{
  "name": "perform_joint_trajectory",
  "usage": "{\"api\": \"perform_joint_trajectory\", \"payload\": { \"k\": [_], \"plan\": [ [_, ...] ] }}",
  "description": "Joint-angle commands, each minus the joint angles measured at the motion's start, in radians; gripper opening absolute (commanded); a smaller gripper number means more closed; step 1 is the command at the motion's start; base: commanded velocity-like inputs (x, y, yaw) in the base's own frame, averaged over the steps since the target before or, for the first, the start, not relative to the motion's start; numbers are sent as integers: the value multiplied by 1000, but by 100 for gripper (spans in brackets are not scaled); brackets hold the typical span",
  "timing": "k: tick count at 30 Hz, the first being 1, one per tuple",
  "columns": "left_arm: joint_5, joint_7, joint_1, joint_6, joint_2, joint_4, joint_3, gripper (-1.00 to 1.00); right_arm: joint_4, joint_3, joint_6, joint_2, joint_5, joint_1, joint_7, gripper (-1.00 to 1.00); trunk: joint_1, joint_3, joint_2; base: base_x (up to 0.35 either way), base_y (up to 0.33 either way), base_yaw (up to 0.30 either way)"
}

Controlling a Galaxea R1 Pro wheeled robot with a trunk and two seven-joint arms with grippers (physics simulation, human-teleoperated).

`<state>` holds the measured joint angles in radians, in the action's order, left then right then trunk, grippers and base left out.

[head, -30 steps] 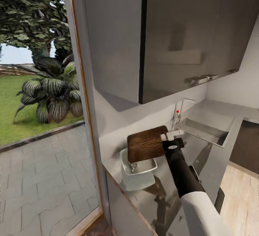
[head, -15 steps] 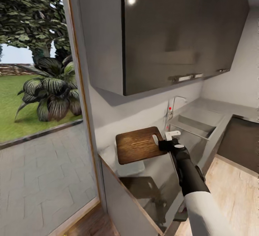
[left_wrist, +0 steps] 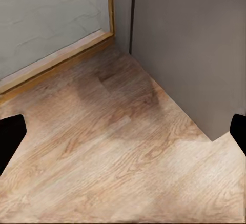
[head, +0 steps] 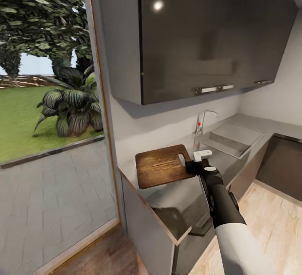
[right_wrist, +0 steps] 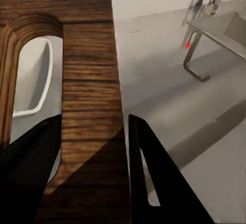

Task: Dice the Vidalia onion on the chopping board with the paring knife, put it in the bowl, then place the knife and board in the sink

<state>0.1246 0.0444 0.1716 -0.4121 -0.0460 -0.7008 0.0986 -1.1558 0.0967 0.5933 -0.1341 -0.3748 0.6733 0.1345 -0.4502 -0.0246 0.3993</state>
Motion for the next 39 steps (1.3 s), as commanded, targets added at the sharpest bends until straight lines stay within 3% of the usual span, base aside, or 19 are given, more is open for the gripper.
{"api": "perform_joint_trajectory", "payload": {
  "k": [1,14,39],
  "plan": [
    [10,5,0,-2,-2,1,7,100,-2,3,3,-1,-9,0,10,-100,0,0,1,-282,-184,259],
    [10,5,0,-2,-2,11,8,100,-16,3,4,-1,-9,0,10,-100,0,0,1,-224,-228,260],
    [9,5,0,-4,4,21,12,100,-16,3,4,-2,-9,0,10,-100,0,0,1,-6,-306,260]
  ]
}}
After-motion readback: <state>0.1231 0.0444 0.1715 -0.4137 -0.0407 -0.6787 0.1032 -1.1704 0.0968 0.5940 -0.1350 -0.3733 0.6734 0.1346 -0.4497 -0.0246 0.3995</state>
